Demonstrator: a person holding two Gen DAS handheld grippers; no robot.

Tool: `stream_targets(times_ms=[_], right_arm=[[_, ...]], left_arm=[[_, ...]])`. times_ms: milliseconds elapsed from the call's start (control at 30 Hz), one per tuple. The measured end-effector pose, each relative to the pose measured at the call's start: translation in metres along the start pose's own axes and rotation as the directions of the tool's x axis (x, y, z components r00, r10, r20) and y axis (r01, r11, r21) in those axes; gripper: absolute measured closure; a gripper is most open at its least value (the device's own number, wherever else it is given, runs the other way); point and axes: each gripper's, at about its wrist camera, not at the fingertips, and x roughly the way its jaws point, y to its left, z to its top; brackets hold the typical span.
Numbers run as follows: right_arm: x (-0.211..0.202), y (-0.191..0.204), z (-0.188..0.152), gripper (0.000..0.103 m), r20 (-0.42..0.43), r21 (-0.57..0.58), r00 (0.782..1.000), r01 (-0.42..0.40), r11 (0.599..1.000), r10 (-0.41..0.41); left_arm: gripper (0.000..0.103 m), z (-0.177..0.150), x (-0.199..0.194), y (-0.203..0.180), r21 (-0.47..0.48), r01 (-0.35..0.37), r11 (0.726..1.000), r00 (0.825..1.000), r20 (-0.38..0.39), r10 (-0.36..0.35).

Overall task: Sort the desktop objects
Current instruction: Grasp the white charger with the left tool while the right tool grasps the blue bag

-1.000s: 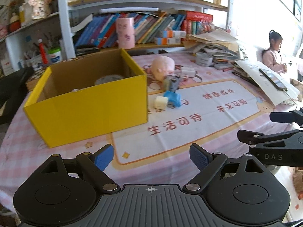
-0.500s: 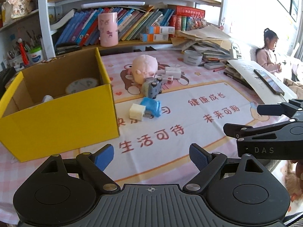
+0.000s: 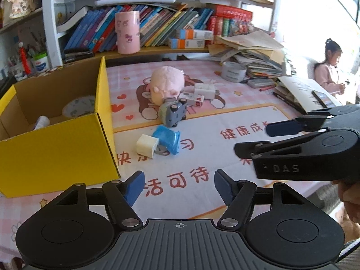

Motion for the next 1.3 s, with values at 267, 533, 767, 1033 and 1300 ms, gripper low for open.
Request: stream_targets(times_ms=[267,533,767,1033,1300], right_arm=[[0.045,0.002,0.032,0.052,-0.065,-0.137,0.981,-0.191,0.972,0.184],[0.093,0.018,0.066,0.058,-0.12,-0.268,0.948,-0.315,0.91,0.293],[0.127,0.024,0.076,0.067,-0.223,-0.284,0.918,-0.384,0.879,0.329],[0.124,0.007,0.077,0.08,-0.232,-0.251,0.894,-0.436,0.864,0.383],[0.095,-0.047,0.067,0.08,-0.174,-0.176,0.94,-0.321,0.931,0.292]], left_arm=[[0.036,0.007,0.02,-0.006,-0.063,-0.072,0.995,0.997,-0.018,0.071],[0.036,0.009,0.029,-0.013,-0.081,-0.137,0.987,0.99,-0.03,0.135],[0.044,0.012,0.035,-0.016,-0.097,-0.159,0.982,0.987,-0.049,0.155],[0.044,0.017,0.045,-0.017,-0.101,-0.179,0.979,0.983,-0.056,0.174],[0.06,0.026,0.071,-0.018,-0.083,-0.246,0.966,0.968,-0.068,0.241]])
